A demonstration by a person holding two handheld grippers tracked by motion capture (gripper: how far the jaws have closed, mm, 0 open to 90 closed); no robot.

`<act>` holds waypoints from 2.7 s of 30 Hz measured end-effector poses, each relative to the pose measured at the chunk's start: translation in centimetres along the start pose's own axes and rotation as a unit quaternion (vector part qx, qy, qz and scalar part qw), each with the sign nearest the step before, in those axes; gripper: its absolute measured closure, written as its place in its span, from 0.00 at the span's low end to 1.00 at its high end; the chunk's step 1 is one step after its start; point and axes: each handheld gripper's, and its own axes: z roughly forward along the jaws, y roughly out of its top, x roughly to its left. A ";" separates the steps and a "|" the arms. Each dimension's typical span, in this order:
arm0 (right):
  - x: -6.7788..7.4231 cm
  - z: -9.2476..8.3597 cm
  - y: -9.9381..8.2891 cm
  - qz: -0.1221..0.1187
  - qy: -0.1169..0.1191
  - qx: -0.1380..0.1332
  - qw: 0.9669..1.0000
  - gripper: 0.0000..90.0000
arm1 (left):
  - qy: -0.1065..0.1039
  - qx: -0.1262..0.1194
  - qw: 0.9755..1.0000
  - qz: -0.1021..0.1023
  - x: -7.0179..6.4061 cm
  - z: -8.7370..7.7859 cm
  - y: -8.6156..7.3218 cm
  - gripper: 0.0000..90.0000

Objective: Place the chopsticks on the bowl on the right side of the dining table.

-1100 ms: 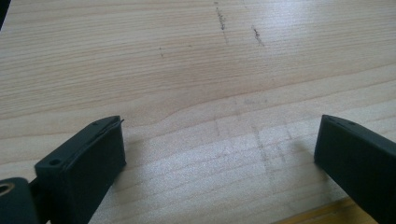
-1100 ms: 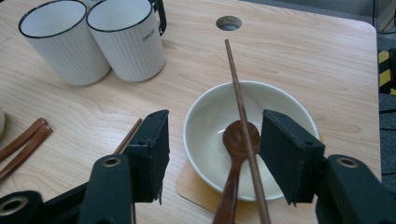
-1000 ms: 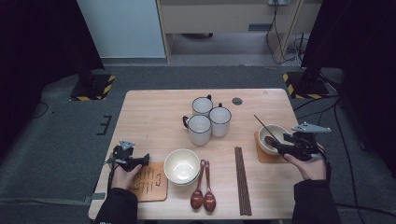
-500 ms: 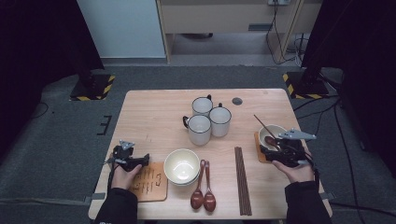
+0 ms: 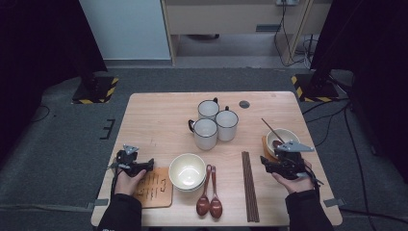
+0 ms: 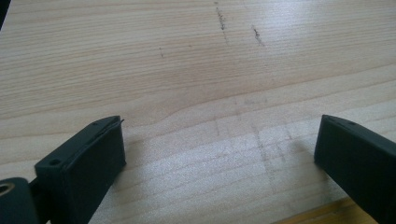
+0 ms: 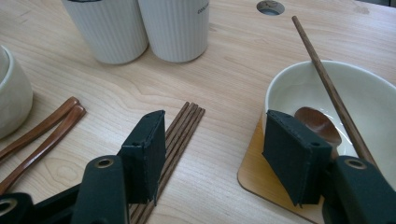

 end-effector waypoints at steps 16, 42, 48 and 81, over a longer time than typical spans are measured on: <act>1.1 0.7 -2.3 0.001 0.005 0.012 1.000 0.46 | 0.000 0.000 1.000 0.000 0.0 0.0 0.0 0.01; 3.2 2.9 -4.7 -0.021 0.018 0.052 0.998 0.52 | 0.000 0.000 1.000 0.000 0.0 0.0 0.0 0.01; 3.5 3.5 -5.2 -0.025 0.025 0.065 0.997 0.57 | 0.000 0.000 1.000 0.000 0.0 0.0 0.0 0.01; 3.6 4.9 -5.7 -0.032 0.034 0.115 0.992 0.73 | 0.000 0.000 1.000 0.000 0.0 0.0 0.0 0.01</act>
